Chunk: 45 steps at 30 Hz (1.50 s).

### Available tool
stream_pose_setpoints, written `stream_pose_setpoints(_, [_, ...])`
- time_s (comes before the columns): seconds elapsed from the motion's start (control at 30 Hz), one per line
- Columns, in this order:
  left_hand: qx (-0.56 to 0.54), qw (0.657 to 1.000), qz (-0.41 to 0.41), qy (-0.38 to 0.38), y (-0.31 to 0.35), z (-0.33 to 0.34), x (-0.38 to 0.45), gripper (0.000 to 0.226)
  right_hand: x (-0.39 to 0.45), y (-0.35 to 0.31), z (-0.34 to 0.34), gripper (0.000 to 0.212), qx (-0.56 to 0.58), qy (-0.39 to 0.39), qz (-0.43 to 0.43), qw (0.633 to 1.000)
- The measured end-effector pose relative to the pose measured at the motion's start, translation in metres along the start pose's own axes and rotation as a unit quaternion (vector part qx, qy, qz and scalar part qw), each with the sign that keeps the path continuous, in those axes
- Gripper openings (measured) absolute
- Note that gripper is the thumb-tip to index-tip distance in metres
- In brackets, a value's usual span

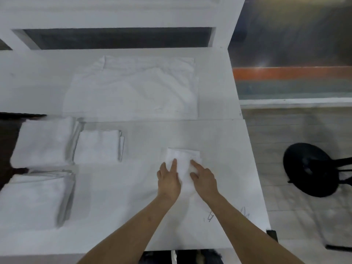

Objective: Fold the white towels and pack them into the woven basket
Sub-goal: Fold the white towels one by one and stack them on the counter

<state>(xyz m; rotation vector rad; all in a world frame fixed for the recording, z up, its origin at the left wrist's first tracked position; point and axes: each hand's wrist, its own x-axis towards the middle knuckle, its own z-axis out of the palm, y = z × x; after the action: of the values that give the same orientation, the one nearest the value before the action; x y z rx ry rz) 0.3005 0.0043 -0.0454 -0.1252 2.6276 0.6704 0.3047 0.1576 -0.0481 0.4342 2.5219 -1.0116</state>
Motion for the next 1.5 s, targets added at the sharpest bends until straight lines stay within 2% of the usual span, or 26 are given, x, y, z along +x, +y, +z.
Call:
stream_pose_setpoints(0.17, [-0.137, 0.988, -0.060, 0.034, -0.015, -0.018, -0.016, 0.047, -0.011, -0.002, 0.007, 0.051, 0.063, -0.056, 0.018, 0.996])
stream_pose_setpoints(0.27, [-0.169, 0.981, -0.087, 0.036, -0.029, -0.031, -0.027, 0.045, -0.017, -0.011, 0.014, 0.047, 0.077, -0.086, -0.011, 0.993])
stream_pose_setpoints(0.37, [-0.203, 0.972, -0.090, 0.073, -0.046, -0.053, -0.037, 0.046, -0.023, -0.035, 0.022, 0.043, 0.078, -0.085, -0.032, 0.993])
stream_pose_setpoints(0.6, [-0.291, 0.939, -0.095, 0.155, -0.120, -0.128, -0.033, 0.048, -0.016, -0.139, 0.066, 0.044, 0.110, -0.094, -0.104, 0.984])
stream_pose_setpoints(0.87, [-0.342, 0.915, -0.092, 0.192, -0.201, -0.211, -0.007, 0.041, 0.028, -0.266, 0.107, 0.039, 0.098, -0.064, -0.164, 0.979])
stream_pose_setpoints(1.03, [-0.354, 0.916, -0.100, 0.161, -0.217, -0.227, -0.007, 0.048, 0.074, -0.324, 0.113, 0.034, -0.020, -0.085, -0.231, 0.969])
stream_pose_setpoints(1.17, [-0.334, 0.930, -0.090, 0.125, -0.226, -0.228, -0.005, 0.052, 0.099, -0.359, 0.118, 0.028, -0.100, -0.147, -0.270, 0.946])
stream_pose_setpoints(1.27, [-0.314, 0.937, -0.124, 0.085, -0.236, -0.217, 0.001, 0.059, 0.111, -0.365, 0.131, 0.026, -0.159, -0.175, -0.282, 0.930])
stream_pose_setpoints(1.43, [-0.312, 0.943, -0.114, 0.020, -0.242, -0.210, 0.007, 0.063, 0.117, -0.356, 0.142, 0.029, -0.174, -0.139, -0.286, 0.932])
stream_pose_setpoints(1.5, [-0.245, 0.965, -0.089, 0.040, -0.242, -0.211, 0.009, 0.055, 0.112, -0.350, 0.138, 0.034, -0.158, -0.103, -0.293, 0.937])
